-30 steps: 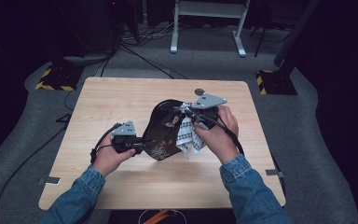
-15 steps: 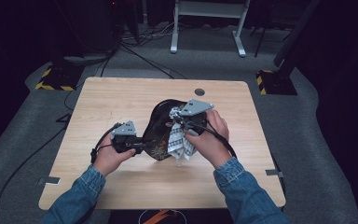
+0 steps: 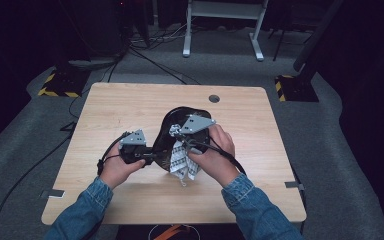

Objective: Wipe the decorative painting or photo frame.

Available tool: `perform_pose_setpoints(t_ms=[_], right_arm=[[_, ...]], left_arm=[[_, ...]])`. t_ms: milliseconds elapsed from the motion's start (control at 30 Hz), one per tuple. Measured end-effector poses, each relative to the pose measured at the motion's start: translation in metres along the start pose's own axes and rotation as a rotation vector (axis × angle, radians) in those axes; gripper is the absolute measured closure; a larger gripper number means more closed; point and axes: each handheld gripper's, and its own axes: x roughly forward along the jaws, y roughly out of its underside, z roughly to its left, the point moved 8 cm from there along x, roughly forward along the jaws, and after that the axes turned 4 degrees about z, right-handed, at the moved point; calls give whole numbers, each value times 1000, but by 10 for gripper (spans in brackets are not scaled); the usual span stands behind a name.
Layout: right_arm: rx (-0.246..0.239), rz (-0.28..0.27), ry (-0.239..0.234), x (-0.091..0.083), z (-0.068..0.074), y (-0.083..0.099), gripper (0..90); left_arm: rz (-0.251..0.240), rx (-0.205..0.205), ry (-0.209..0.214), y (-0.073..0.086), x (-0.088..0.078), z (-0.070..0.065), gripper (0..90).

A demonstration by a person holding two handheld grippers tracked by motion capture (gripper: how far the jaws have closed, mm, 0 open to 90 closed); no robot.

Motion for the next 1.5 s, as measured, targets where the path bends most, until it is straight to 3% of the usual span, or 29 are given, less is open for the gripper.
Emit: perform_pose_setpoints(t_ms=[100, 333, 667, 933, 1133, 1267, 1500], right_arm=[[8, 0, 9, -1, -3, 1, 830], [53, -5, 51, -8, -24, 9, 830], [175, -20, 108, -21, -62, 28, 830], [211, -6, 149, -25, -80, 41, 830], [201, -6, 148, -24, -76, 39, 830], [162, -9, 91, -16, -53, 31, 829], [112, -1, 55, -7, -32, 25, 829]], left_arm=[[1, 5, -1, 0, 0, 0, 800], [0, 6, 0, 0, 0, 0, 800], [3, 21, -3, 1, 0, 0, 798], [3, 20, -2, 0, 0, 0, 798], [6, 16, 0, 1, 0, 0, 799], [4, 14, 0, 1, 0, -1, 798], [4, 11, -2, 1, 0, -1, 798]])
